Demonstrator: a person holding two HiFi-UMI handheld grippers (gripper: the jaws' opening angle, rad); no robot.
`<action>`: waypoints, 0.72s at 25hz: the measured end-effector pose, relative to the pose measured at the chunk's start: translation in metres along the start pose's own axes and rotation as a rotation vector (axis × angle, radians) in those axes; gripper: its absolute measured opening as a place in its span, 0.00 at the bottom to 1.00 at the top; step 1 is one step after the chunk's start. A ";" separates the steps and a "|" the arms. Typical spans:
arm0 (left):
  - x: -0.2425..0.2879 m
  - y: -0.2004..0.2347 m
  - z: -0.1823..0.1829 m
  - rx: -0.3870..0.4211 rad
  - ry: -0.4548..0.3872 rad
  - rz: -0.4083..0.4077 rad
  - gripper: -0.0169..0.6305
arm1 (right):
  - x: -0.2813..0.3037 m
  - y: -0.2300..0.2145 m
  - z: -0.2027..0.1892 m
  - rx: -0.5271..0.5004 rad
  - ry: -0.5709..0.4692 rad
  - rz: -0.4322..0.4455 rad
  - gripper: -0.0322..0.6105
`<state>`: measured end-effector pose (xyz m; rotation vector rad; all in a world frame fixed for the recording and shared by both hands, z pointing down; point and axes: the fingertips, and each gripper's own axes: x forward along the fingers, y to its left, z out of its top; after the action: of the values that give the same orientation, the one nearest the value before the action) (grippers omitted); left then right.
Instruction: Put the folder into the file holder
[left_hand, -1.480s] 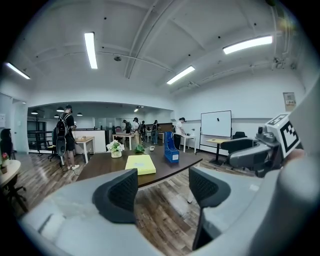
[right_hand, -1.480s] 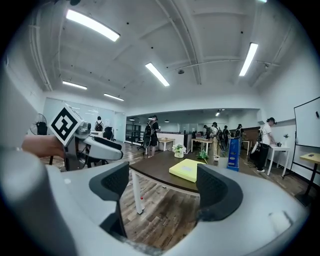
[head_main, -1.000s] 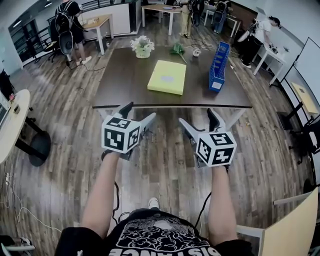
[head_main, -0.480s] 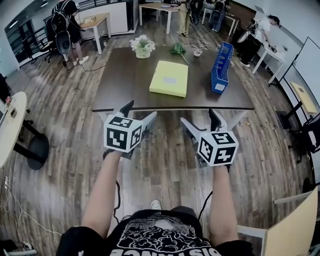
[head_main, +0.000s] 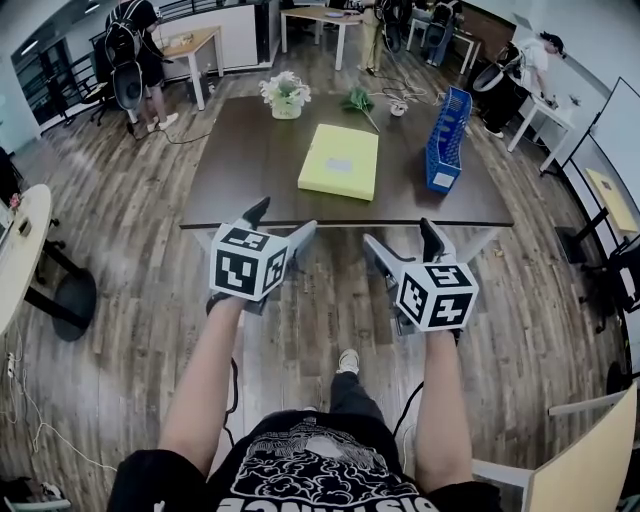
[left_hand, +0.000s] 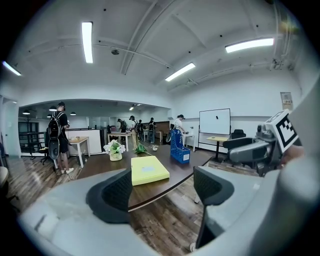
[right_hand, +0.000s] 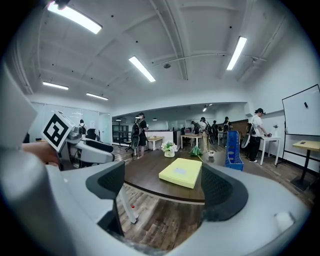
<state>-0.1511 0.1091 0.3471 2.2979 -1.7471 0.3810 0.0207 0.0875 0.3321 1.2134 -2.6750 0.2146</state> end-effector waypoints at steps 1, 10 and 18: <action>0.004 0.001 -0.002 0.001 0.004 0.002 0.63 | 0.004 -0.003 -0.002 0.003 0.002 0.001 0.78; 0.048 0.019 -0.007 -0.003 0.028 0.034 0.63 | 0.048 -0.036 -0.011 0.018 0.004 0.025 0.78; 0.106 0.039 0.011 -0.019 0.049 0.073 0.63 | 0.100 -0.081 0.003 0.011 0.019 0.057 0.78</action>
<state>-0.1614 -0.0005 0.3736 2.1977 -1.8063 0.4287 0.0172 -0.0389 0.3565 1.1332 -2.6979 0.2477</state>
